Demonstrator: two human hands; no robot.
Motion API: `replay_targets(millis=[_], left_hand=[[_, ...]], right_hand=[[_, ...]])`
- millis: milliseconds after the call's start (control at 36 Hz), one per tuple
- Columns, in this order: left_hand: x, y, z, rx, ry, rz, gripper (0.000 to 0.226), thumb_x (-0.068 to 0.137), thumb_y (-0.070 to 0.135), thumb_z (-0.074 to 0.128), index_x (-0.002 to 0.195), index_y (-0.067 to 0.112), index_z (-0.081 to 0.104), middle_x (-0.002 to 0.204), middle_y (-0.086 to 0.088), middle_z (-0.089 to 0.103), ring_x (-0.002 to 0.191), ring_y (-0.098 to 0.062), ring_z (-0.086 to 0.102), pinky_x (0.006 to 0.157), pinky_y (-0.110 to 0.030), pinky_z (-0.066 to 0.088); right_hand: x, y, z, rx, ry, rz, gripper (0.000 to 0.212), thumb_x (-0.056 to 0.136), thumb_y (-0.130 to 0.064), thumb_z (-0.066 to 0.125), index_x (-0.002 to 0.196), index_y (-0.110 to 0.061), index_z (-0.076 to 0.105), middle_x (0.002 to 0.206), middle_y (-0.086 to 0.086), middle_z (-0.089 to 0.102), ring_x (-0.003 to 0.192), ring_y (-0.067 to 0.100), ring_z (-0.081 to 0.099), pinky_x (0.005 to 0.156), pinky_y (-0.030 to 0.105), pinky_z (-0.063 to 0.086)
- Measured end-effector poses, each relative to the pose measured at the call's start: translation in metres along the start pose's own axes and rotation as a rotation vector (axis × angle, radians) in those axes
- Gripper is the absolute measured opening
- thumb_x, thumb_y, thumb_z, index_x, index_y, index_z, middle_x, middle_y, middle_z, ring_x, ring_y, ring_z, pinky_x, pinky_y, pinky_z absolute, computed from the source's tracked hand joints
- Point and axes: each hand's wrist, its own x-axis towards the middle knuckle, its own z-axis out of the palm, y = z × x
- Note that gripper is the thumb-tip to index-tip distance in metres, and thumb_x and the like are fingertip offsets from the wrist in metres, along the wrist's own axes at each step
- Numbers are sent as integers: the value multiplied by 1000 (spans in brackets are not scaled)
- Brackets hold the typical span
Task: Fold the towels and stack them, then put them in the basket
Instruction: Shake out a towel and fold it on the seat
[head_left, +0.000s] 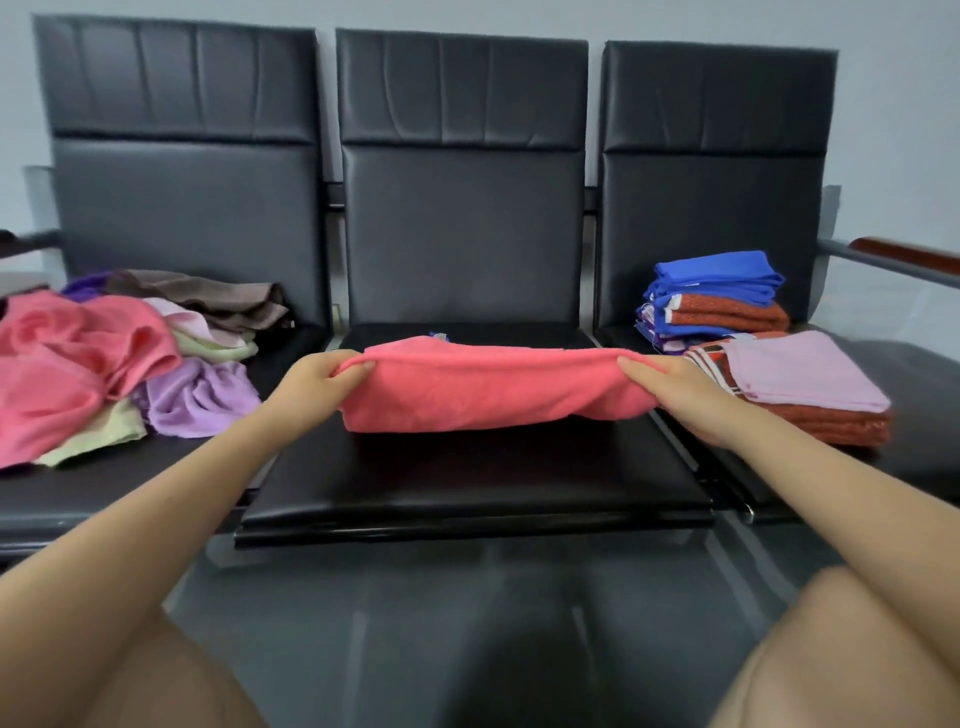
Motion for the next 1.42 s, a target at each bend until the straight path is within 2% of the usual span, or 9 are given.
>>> replay_targets(millis=[167,306,389,500,611,778,861,1167,1417], left_hand=[[-9,29,-8,-131,194,-22,20,99,12,47,102,7,66,94,-2,61,93,-12,51,80,-24,37],[-19,54,-25,-276,323,22,21,100,15,44,110,16,63,92,11,63,89,-4,53,70,-4,40],[-23,56,-29,-261,327,11,22,101,16,43,110,16,63,92,11,62,90,-6,53,71,-15,39],[-28,50,-20,-103,289,-75,29,101,17,44,118,5,64,105,-2,60,103,-16,52,76,-17,30],[-28,33,-9,86,139,-164,31,100,20,46,112,-1,66,113,-19,66,113,-30,56,86,-28,35],[-26,-4,11,315,-93,-191,30,98,28,49,80,9,63,76,-2,60,91,-28,58,70,-28,33],[-19,-11,21,312,-86,-179,29,99,24,48,77,8,58,80,-5,58,85,-24,54,69,-28,30],[33,-10,32,123,217,-163,40,81,35,36,76,1,58,70,-12,58,66,-23,49,65,-39,43],[73,-50,57,378,125,-151,32,97,27,41,81,6,59,80,-8,62,82,-30,57,68,-35,40]], right_hand=[[0,-24,12,277,120,6,43,97,-31,54,133,-6,55,126,9,63,113,17,59,104,35,44],[-2,-43,12,568,146,-7,43,93,-31,60,129,-7,57,119,8,67,110,17,63,95,32,49],[-4,-46,11,612,100,-14,48,80,-41,69,118,-12,63,109,3,71,106,15,65,92,28,51],[-6,-40,17,503,49,59,18,98,-25,55,103,-12,67,85,-3,75,88,10,68,80,23,51],[-8,-20,26,207,-66,164,32,97,-28,56,116,-5,66,103,7,71,97,18,65,86,30,50],[-7,-5,34,-119,-262,208,18,94,-27,61,102,-16,73,100,1,72,96,15,67,91,31,51],[0,-4,34,-137,-264,179,15,94,-26,62,100,-20,74,101,-2,72,95,12,67,91,29,51],[42,6,30,143,28,98,10,92,-18,64,94,-19,73,94,3,73,89,16,67,77,26,51],[90,42,45,-304,187,29,34,90,-23,65,60,-19,48,75,7,62,76,19,54,64,33,36]])
